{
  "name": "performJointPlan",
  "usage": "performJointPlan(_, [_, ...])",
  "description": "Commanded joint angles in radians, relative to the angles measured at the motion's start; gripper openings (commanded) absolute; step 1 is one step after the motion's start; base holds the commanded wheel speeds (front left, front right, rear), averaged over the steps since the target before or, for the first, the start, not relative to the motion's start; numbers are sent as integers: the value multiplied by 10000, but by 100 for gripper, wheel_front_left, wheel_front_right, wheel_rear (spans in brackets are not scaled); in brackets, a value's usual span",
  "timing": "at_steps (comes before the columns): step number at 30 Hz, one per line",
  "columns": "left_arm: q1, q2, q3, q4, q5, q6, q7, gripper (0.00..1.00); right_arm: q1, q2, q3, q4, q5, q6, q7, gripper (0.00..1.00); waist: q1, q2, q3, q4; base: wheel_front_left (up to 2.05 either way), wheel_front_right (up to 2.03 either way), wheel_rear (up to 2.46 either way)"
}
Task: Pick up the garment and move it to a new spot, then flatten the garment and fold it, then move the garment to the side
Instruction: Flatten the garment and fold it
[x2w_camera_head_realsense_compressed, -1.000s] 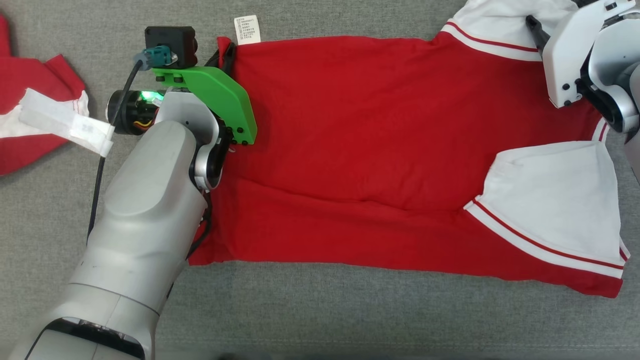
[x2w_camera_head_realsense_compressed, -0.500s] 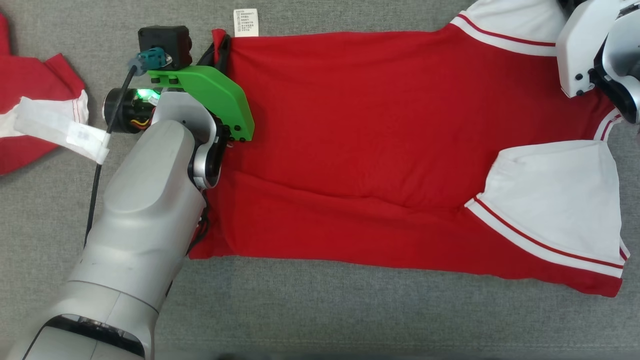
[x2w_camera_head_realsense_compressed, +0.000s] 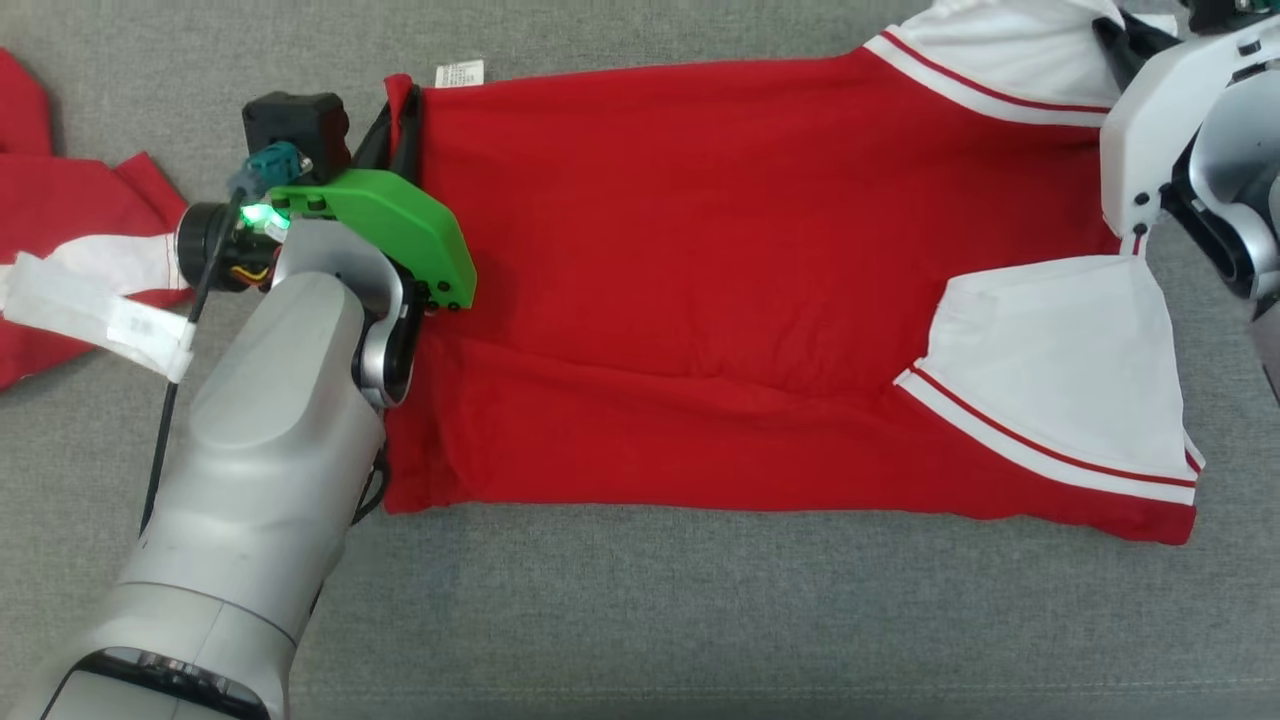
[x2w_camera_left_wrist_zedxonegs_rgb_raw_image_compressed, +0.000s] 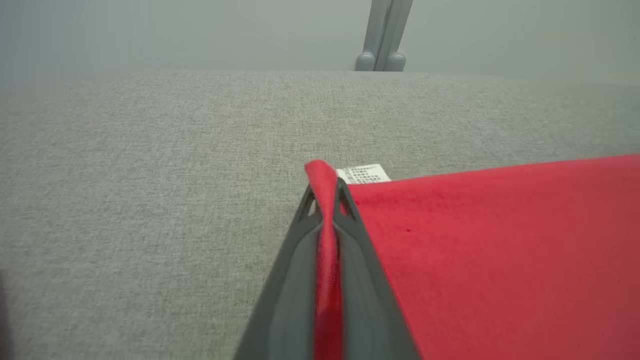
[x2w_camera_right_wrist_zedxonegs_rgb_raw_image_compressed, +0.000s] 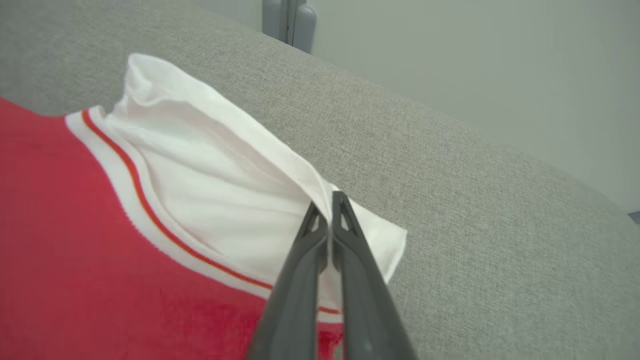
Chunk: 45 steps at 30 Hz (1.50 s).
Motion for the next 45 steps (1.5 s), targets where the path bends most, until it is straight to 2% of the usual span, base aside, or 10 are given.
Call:
performJointPlan(1, [268,150,-38,53,31,-84,-116,0,384,-25,-68,-222,101,-16,73,0,0,0,-298,-140,0,0,0])
performJointPlan(9, [1123,526,-466,-71,451,-468,-803,0,2227,83,-142,-1688,578,-16,641,0,0,0,-949,-416,0,0,0])
performJointPlan(20, [2277,932,-470,-554,734,-520,-1138,0,4759,545,-938,-3428,499,-15,1258,0,0,0,-1542,-586,0,0,0])
performJointPlan(22, [2492,982,-431,-605,739,-493,-1138,0,5121,695,-1069,-3664,418,-15,1361,13,0,0,-1595,-614,0,0,0])
performJointPlan(23, [2579,984,-405,-626,714,-477,-1140,0,5276,775,-1116,-3756,416,-15,1410,42,0,0,-1614,-627,0,0,0])
performJointPlan(24, [2679,972,-364,-652,665,-454,-1138,24,5443,863,-1200,-3817,413,-15,1449,100,0,0,-1640,-644,0,0,0])
performJointPlan(25, [2755,969,-327,-686,639,-460,-1141,92,5551,925,-1254,-3896,388,-15,1439,100,0,0,-1662,-657,0,0,0])
performJointPlan(26, [2847,965,-263,-764,623,-425,-1143,100,5665,998,-1321,-3969,367,-15,1422,100,0,0,-1696,-668,0,0,0])
performJointPlan(34, [4370,932,1176,-2744,824,-263,-1146,100,6319,1512,-2166,-4537,277,-15,1129,100,0,0,-2198,-701,0,0,0])
performJointPlan(45, [7150,104,3725,-5583,2193,-1162,-1139,100,6979,2515,-3925,-4463,442,-9,1253,100,0,0,-2945,-634,0,0,0])
